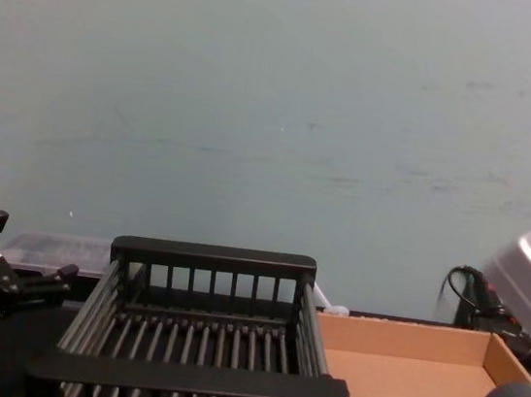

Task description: Pick up the white tape and place it into the black box , Pick up the silver tape and place it into the brown box.

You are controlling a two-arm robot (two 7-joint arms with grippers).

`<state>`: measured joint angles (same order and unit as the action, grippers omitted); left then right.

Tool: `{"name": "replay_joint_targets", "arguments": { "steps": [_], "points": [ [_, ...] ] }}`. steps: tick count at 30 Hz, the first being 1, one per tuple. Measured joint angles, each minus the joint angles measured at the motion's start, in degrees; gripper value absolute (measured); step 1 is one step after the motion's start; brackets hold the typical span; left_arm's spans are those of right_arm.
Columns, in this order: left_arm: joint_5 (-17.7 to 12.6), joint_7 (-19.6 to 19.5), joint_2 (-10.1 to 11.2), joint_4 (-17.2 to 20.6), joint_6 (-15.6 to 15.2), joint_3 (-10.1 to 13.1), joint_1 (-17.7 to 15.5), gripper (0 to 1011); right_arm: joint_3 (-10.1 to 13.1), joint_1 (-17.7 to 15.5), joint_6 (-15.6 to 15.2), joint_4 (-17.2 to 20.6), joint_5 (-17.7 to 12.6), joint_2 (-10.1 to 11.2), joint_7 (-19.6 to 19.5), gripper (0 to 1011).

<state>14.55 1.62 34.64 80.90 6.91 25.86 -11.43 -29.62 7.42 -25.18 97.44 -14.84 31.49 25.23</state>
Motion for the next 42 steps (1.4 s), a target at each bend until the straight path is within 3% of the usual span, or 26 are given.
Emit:
{"name": "replay_joint_targets", "arguments": {
  "steps": [42],
  "points": [
    [0.0,0.0,0.0,0.0,0.0,0.0,0.0,1001,-1.64,1.49,-2.51,-3.57,4.13,-3.51,1.72,1002]
  ]
}}
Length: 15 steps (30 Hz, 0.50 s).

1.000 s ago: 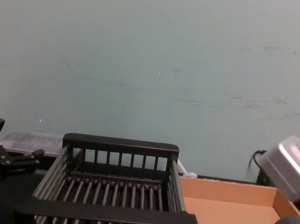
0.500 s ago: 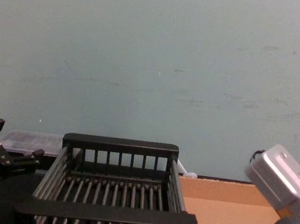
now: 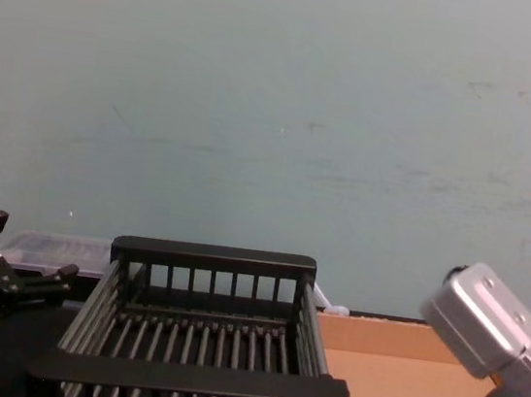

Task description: Pick up the white tape and place it into the black box , Pick up the silver tape and place it into the brown box.

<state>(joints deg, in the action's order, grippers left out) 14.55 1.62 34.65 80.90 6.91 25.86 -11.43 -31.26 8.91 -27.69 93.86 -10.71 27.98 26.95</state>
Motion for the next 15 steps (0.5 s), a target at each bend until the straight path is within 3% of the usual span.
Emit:
{"name": "replay_joint_targets", "arguments": {
  "steps": [15],
  "points": [
    [0.0,0.0,0.0,0.0,0.0,0.0,0.0,1001,0.09,-0.03,-0.27,-0.48,0.37,-0.51,0.45,1002]
  ]
}}
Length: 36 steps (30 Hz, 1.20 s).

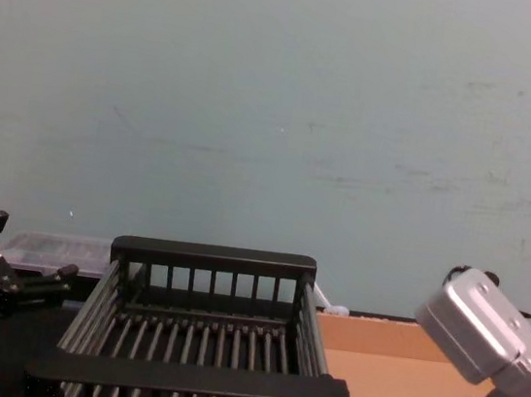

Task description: Pick up the white tape and place it into the black box , Pick up the silver tape and place it into the brown box.

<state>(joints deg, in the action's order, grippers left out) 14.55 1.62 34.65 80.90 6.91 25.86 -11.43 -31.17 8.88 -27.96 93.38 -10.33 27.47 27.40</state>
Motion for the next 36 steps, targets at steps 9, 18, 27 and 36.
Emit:
{"name": "replay_joint_targets", "arguments": {
  "steps": [9,18,27,36],
  "points": [
    [0.0,0.0,0.0,0.0,0.0,0.0,0.0,1002,0.1,-0.06,0.19,-0.08,0.18,-0.11,-0.02,1002],
    [0.0,0.0,0.0,0.0,0.0,0.0,0.0,1001,0.09,-0.06,0.19,-0.07,0.18,-0.08,-0.05,1002],
    [0.0,0.0,0.0,0.0,0.0,0.0,0.0,1001,0.08,-0.06,0.19,-0.04,0.16,-0.07,-0.05,861],
    [0.0,0.0,0.0,0.0,0.0,0.0,0.0,1001,0.08,-0.06,0.19,-0.01,0.12,-0.07,-0.05,593]
  ]
}}
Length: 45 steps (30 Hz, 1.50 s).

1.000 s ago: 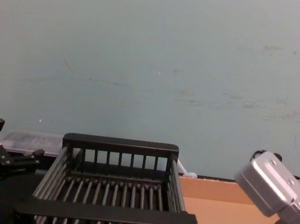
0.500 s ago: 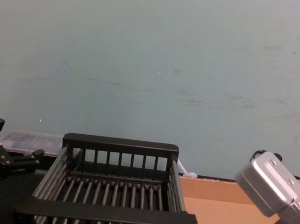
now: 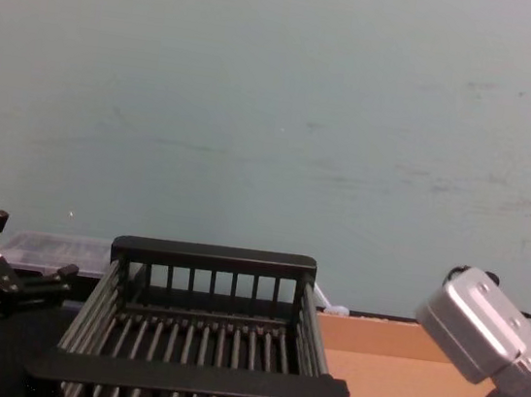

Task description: Pick up the white tape and place it into the black box , Pick up the silver tape and place it into the brown box.

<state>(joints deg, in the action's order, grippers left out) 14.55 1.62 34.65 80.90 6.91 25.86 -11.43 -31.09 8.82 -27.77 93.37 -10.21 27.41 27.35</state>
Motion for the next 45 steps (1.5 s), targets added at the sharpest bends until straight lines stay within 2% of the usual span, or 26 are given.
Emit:
{"name": "replay_joint_targets", "arguments": {
  "steps": [4,11,13,15,39,45],
  "points": [
    [0.0,0.0,0.0,0.0,0.0,0.0,0.0,1001,0.0,0.0,0.0,0.0,0.0,0.0,-0.01,427],
    [0.0,0.0,0.0,0.0,0.0,0.0,0.0,1002,0.0,0.0,-0.01,-0.01,0.0,0.0,-0.01,243],
    [0.0,0.0,0.0,0.0,0.0,0.0,0.0,1001,0.0,0.0,-0.01,0.0,0.0,0.0,-0.01,150],
    [0.0,0.0,0.0,0.0,0.0,0.0,0.0,1001,0.0,0.0,-0.01,0.0,0.0,0.0,-0.01,116],
    [0.0,0.0,0.0,0.0,0.0,0.0,0.0,1001,0.0,0.0,0.06,0.01,-0.01,0.02,0.01,99],
    [0.0,0.0,0.0,0.0,0.0,0.0,0.0,1001,0.63,-0.42,0.62,1.0,0.0,0.11,-0.22,99]
  ]
}}
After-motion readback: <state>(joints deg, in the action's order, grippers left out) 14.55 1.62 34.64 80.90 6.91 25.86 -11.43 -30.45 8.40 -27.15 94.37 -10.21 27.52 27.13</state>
